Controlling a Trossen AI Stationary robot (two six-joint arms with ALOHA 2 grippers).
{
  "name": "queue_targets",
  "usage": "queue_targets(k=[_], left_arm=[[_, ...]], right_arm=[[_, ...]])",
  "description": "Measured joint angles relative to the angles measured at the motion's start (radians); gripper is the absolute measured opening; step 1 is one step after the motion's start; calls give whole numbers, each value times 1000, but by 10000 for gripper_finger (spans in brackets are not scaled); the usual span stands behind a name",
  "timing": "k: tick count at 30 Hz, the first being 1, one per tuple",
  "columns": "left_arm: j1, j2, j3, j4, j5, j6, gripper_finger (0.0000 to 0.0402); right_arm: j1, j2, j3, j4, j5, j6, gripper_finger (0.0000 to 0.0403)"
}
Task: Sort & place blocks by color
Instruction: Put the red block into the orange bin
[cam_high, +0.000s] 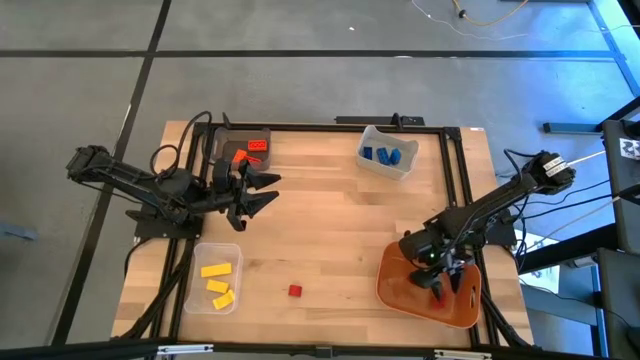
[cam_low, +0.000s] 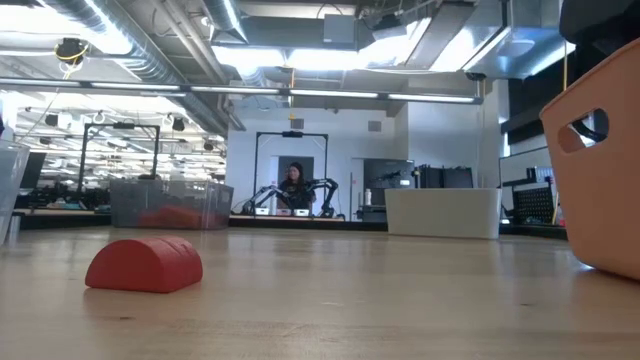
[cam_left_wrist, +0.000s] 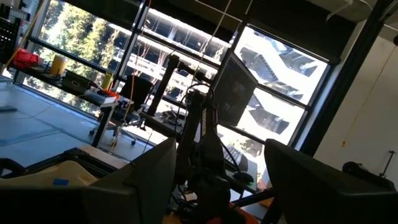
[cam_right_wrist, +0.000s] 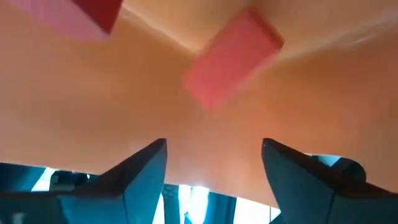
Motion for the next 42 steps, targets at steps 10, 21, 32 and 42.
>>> queue_targets(k=[10,21,32,42], left_arm=[[0,0,0,0,0,-1,237],[0,0,0,0,0,0,237],[0,0,0,-78,-15,71,237],[0,0,0,-293,-46,152,237]], right_arm=[[0,-110,86,19,-39,-41,265],[-19,-204,264,282,520,-335,265],[-117,-184,274,500,1179,-1308,266],[-173,-175,274,600,1315,-1435,266]])
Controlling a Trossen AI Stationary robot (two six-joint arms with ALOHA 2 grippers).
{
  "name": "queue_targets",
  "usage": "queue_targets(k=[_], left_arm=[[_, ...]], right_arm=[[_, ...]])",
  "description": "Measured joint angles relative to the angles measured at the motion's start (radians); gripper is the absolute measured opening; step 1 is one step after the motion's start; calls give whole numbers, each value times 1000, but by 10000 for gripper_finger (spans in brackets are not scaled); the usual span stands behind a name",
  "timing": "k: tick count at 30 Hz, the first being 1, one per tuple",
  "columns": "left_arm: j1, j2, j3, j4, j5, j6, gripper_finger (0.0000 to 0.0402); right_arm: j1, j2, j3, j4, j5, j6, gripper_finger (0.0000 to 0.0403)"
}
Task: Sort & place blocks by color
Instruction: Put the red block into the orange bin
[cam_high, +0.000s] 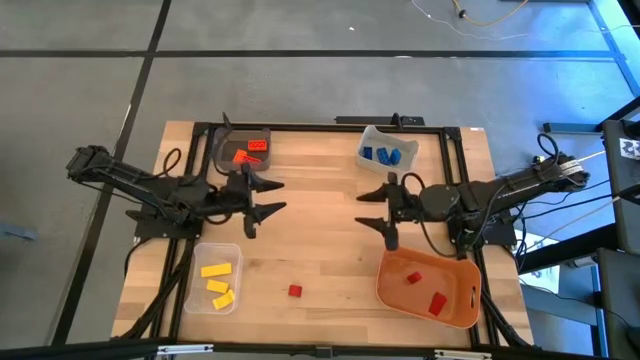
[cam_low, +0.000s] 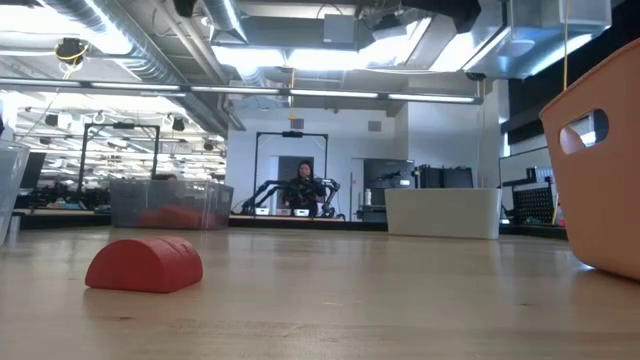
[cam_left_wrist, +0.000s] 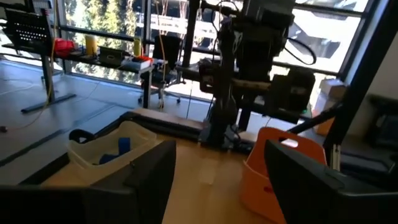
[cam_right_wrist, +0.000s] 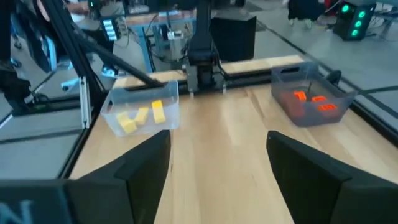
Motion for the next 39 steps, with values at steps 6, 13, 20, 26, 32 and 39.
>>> queue_targets(k=[6,13,20,26,32,39], left_arm=[[16,8,56,-223,69,-109,237],[10,255,339,-697,340,-129,237],[-99,539,538,-921,417,-102,247],[-153,709,668,-945,410,-168,281],[-209,853,763,-991,404,-206,318],[-260,978,769,-1005,353,-260,338]], right_arm=[[-5,0,0,31,32,41,266],[-5,-1,0,29,87,106,266],[-6,-1,0,7,112,72,266],[-6,-1,0,-2,112,28,266],[-6,-1,0,-3,112,-5,266],[-6,-1,0,-11,112,-6,266]])
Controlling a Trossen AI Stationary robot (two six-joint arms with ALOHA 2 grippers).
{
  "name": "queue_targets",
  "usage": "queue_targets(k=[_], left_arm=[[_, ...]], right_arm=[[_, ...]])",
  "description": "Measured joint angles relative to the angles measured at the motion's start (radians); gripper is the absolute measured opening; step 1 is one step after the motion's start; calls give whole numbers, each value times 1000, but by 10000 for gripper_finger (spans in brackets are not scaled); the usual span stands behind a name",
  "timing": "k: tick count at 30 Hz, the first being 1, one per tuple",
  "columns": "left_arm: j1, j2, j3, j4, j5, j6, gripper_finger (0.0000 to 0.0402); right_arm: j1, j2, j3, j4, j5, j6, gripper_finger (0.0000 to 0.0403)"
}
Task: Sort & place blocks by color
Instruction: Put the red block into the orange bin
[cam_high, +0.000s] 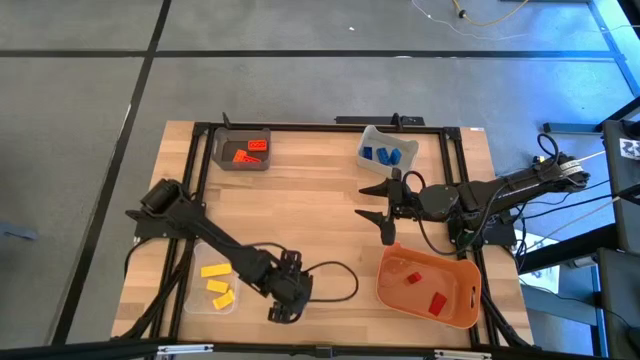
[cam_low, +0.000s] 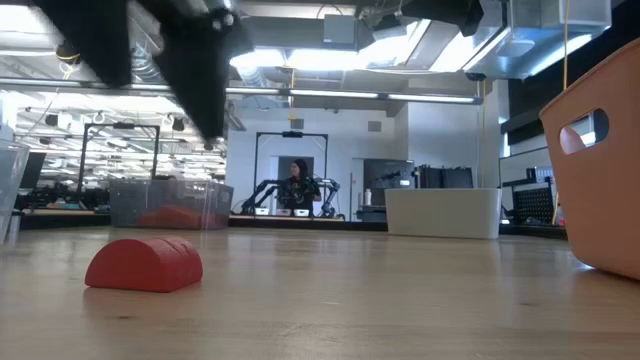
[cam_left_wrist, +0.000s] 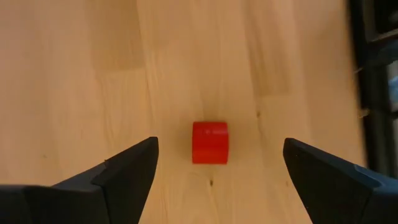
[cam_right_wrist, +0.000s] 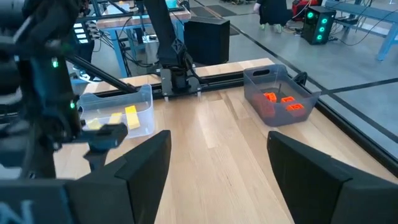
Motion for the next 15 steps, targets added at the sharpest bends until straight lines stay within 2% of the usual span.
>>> queue_targets(k=[9,15], left_arm=[[-7,124,0,5,-1,-6,335],[12,142,0,8,3,-2,338]], right_arm=[[0,0,0,-2,0,-24,266],[-11,0,0,-3,1,-23,266]])
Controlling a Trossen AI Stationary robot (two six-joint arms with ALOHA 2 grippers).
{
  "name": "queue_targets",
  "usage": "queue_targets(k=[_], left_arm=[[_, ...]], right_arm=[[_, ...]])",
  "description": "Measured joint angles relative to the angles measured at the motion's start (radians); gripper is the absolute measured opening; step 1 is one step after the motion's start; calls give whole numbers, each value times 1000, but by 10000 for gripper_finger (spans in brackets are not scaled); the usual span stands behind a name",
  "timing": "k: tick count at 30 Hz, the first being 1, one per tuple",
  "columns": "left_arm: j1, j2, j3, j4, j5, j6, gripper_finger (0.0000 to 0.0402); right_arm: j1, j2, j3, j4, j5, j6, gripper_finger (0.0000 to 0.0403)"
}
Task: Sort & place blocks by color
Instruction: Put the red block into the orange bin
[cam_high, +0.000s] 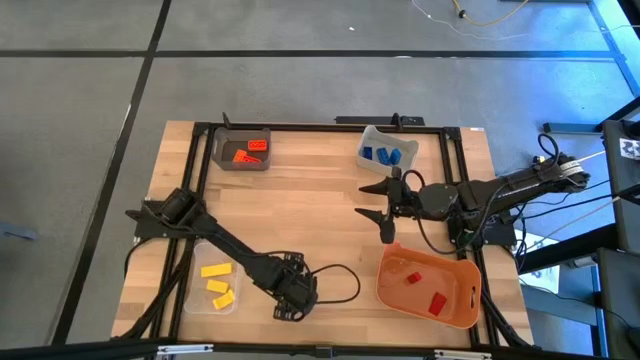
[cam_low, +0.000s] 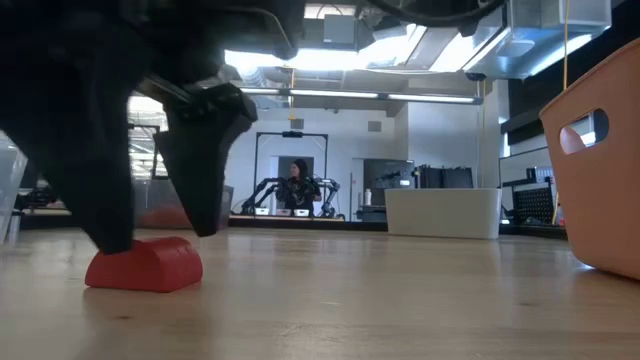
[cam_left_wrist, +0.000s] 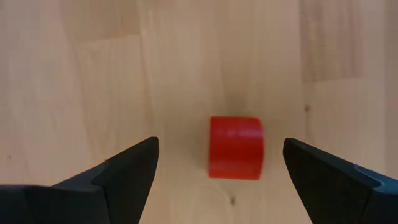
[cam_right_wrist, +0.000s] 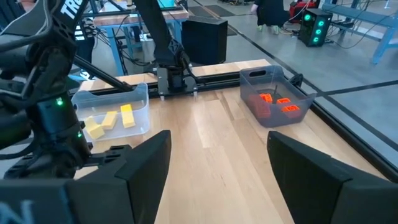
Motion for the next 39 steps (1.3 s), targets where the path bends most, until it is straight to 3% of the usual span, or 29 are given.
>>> queue_targets(k=[8,25,29,37,39], left_arm=[[16,0,-15,29,61,37,330],[11,-5,-107,112,31,15,316],[11,-5,-108,108,-1,-33,270],[20,-12,-109,51,-4,-46,134],[30,-29,-111,-7,-13,-30,122]], right_arm=[[-25,0,0,0,0,5,266],[-27,0,0,0,0,59,266],[-27,0,0,0,0,61,266],[-27,0,0,0,0,88,266],[-27,0,0,0,0,89,266]])
